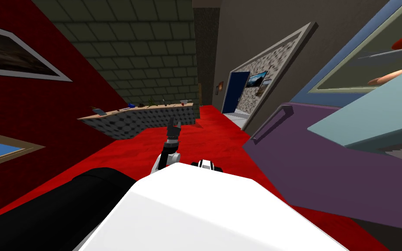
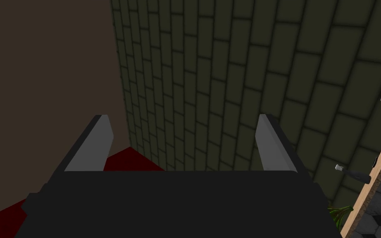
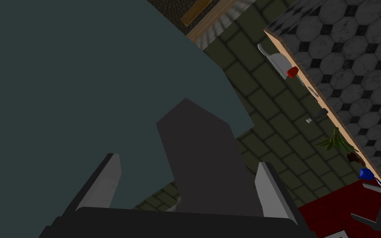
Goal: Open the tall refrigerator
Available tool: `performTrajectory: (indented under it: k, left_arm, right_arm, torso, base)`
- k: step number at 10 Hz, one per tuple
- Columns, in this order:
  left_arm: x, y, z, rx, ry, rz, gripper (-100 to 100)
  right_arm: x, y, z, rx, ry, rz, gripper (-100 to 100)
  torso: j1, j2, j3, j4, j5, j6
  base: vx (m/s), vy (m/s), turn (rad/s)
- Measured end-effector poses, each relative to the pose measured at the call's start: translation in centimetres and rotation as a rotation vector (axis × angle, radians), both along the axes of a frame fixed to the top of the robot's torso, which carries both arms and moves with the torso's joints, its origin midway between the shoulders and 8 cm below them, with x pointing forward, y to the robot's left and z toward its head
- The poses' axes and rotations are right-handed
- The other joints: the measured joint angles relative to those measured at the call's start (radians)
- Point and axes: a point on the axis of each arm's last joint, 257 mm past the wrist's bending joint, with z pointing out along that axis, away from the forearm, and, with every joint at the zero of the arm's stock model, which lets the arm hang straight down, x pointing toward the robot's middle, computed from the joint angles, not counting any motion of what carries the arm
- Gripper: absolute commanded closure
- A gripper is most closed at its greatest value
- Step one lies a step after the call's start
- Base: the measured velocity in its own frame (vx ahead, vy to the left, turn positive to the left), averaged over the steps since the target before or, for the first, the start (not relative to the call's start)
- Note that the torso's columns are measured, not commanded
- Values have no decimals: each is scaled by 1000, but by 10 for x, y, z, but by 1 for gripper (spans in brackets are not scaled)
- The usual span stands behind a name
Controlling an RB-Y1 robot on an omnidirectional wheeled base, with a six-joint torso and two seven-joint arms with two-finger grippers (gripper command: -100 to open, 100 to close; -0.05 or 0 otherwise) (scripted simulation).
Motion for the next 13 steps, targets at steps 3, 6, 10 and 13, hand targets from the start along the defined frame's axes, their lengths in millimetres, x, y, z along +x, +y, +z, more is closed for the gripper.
performTrajectory:
  k: [3, 6, 10, 13]
  left_arm:
    - [0, 0, 0, 0, 0, 0, 0]
    - [0, 0, 0, 0, 0, 0, 0]
    - [0, 0, 0, 0, 0, 0, 0]
    - [0, 0, 0, 0, 0, 0, 0]
  right_arm:
    - [4, 7, 8, 0, 11, 20, -100]
    - [6, 12, 13, -6, 20, 34, -100]
    - [7, 18, 11, -1, 37, 38, 0]
    - [7, 17, 11, 0, 38, 34, 0]
  torso:
    - [2, 18, 9, 10, 7, 6]
    - [5, 18, 2, 12, 14, 6]
    - [5, 7, 8, 2, -2, 2]
    - [-8, 0, 8, -4, -14, 0]
  base:
    - [11, -4, -11]
    - [-2, 10, -21]
    - [1, -3, -4]
    - [-1, 2, -1]
